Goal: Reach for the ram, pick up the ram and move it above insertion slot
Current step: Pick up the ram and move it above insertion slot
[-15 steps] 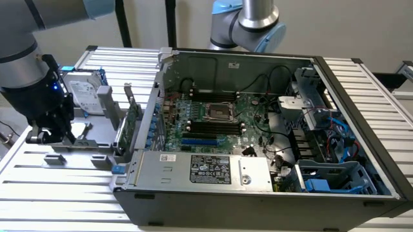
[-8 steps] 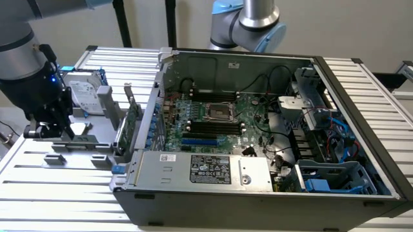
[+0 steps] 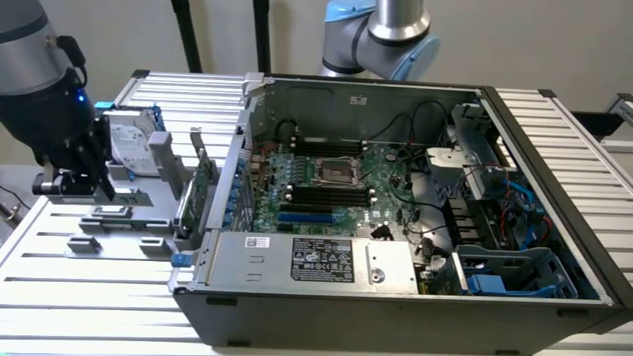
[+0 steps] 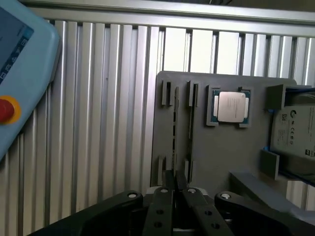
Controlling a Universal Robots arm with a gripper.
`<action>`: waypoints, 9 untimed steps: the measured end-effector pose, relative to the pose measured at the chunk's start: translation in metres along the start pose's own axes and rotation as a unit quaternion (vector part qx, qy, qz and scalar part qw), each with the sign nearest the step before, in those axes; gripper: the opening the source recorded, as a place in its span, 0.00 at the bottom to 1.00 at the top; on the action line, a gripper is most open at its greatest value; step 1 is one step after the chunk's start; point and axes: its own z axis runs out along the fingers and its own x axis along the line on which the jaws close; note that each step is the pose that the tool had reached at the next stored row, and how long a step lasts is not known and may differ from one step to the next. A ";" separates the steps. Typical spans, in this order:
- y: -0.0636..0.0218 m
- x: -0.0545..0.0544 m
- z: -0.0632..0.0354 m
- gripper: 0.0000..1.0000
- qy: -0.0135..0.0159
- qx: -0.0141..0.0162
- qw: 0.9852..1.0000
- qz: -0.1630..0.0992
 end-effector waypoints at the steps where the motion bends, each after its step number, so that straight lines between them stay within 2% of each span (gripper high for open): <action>1: -0.0017 0.000 -0.0040 0.13 0.000 0.000 1.000 -0.001; 9: -0.0182 0.000 -0.0358 0.13 -0.001 0.000 1.000 -0.004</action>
